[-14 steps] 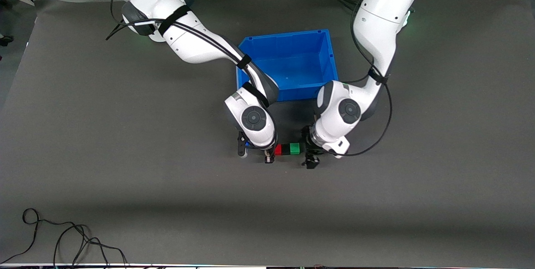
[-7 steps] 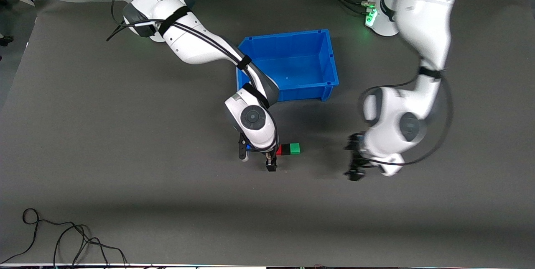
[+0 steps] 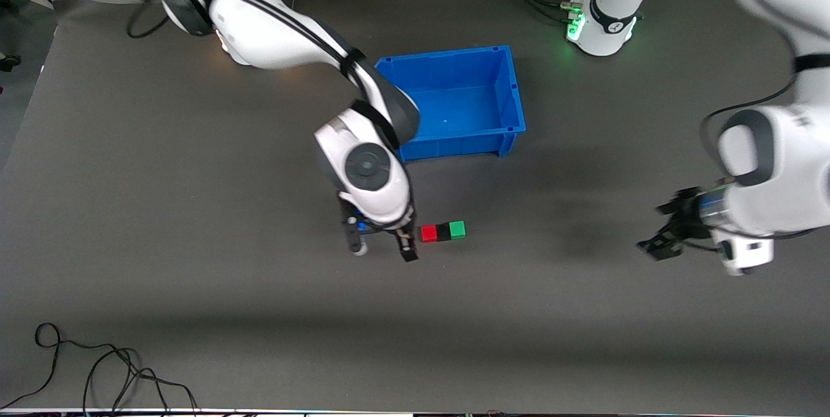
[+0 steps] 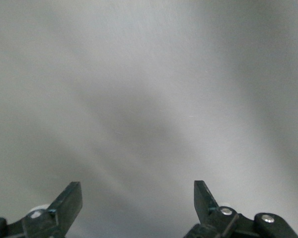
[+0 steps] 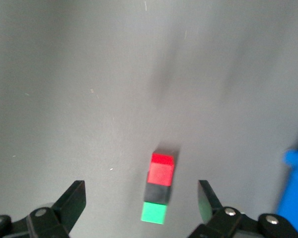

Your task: Attach green and red cubes to black cube

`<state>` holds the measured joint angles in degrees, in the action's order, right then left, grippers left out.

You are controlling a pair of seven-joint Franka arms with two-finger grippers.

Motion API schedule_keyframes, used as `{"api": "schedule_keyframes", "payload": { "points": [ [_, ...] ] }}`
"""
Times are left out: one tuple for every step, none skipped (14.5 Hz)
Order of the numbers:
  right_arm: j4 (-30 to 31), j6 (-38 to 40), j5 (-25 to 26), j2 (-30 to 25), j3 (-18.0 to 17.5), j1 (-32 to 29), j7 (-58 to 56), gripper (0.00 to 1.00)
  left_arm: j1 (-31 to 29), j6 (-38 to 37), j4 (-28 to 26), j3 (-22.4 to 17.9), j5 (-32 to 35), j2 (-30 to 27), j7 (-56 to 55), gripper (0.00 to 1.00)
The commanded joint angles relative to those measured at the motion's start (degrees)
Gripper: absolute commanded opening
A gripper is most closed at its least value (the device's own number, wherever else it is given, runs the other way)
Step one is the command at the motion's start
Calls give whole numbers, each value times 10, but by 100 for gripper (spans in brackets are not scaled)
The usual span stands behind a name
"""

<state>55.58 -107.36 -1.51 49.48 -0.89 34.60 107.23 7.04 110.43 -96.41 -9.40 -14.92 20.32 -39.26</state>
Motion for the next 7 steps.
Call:
{"api": "schedule_keyframes", "payload": {
  "points": [
    [29, 101, -14, -93, -2, -27, -130, 99, -24, -48, -11, 6, 31, -61, 161, 100],
    [34, 132, -27, -120, 0, -42, -171, 99, -26, -50, -11, 6, 38, -75, 214, 100],
    [44, 161, -39, -151, 0, -66, -214, 99, -30, -51, -11, 6, 38, -87, 272, 100],
    [58, 186, -43, -181, 1, -83, -258, 99, -31, -51, -7, 6, 46, -98, 330, 100],
    [74, 210, -43, -212, 1, -101, -315, 99, -30, -52, -6, 7, 55, -107, 368, 100],
    [88, 242, -43, -241, 2, -118, -375, 99, -25, -61, -6, 7, 61, -121, 379, 100],
    [98, 272, -42, -264, 3, -133, -434, 99, -24, -78, -4, 10, 65, -132, 381, 100]
  ]
}}
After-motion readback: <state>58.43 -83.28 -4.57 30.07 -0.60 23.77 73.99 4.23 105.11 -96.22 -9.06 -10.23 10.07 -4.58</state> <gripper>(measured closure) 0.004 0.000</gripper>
